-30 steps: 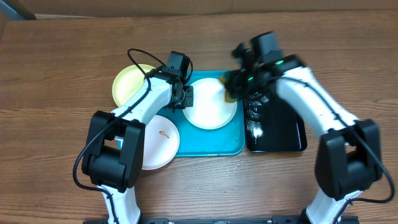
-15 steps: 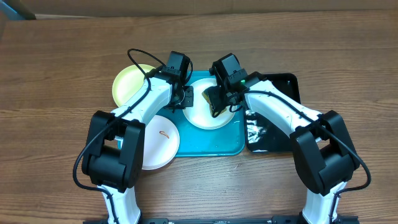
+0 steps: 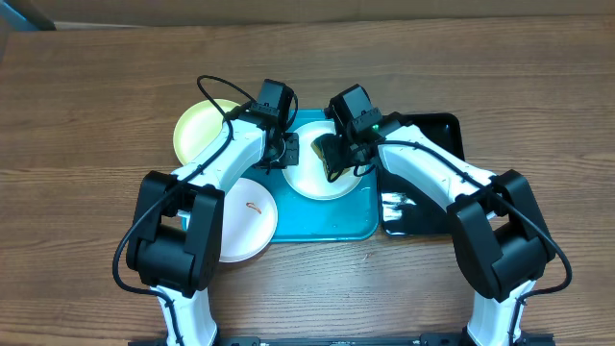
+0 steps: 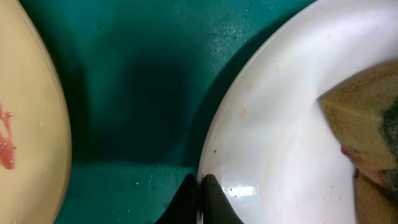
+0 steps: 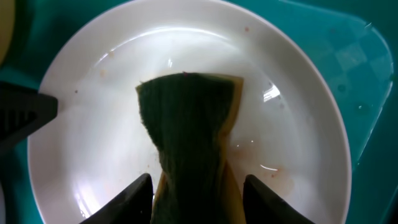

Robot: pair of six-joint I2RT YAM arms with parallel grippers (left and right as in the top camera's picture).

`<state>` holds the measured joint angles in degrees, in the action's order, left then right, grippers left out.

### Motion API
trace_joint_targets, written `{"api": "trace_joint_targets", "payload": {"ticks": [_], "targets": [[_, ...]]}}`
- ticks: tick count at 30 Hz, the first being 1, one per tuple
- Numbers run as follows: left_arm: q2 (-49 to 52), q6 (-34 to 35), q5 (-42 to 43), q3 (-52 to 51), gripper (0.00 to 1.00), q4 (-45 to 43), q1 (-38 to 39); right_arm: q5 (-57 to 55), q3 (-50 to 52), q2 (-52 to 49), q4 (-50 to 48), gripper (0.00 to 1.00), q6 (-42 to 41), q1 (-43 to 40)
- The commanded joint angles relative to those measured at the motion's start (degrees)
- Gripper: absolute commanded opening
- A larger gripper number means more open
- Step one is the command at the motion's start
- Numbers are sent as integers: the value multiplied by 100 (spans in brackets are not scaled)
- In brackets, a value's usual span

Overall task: Clean dirty plates on tray and stack at the side
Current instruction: 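Scrub the white plate surface with the sponge in the right gripper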

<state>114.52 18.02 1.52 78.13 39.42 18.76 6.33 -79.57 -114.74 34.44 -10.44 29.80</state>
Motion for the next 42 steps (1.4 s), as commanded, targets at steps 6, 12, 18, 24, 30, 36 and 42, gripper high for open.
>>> {"api": "trace_joint_targets", "payload": {"ticks": [6,12,18,24,30,36,42], "targets": [[50,-42,2,-35,5,55,2,83,199,-61,-157,52,-20,-20],[50,-42,2,-35,5,61,2,234,232,-61,-168,39,-52,-13],[50,-44,0,-35,4,63,0,232,234,-70,-162,30,-52,-13],[50,-42,2,-35,4,63,2,229,234,-149,-254,46,-52,4],[50,-44,0,-35,5,59,0,229,219,-201,-339,12,-50,2],[50,-44,0,-35,5,61,2,232,-175,-11,-114,4,63,-37],[50,-44,0,-35,5,63,2,197,-382,321,35,4,415,-131]]}}
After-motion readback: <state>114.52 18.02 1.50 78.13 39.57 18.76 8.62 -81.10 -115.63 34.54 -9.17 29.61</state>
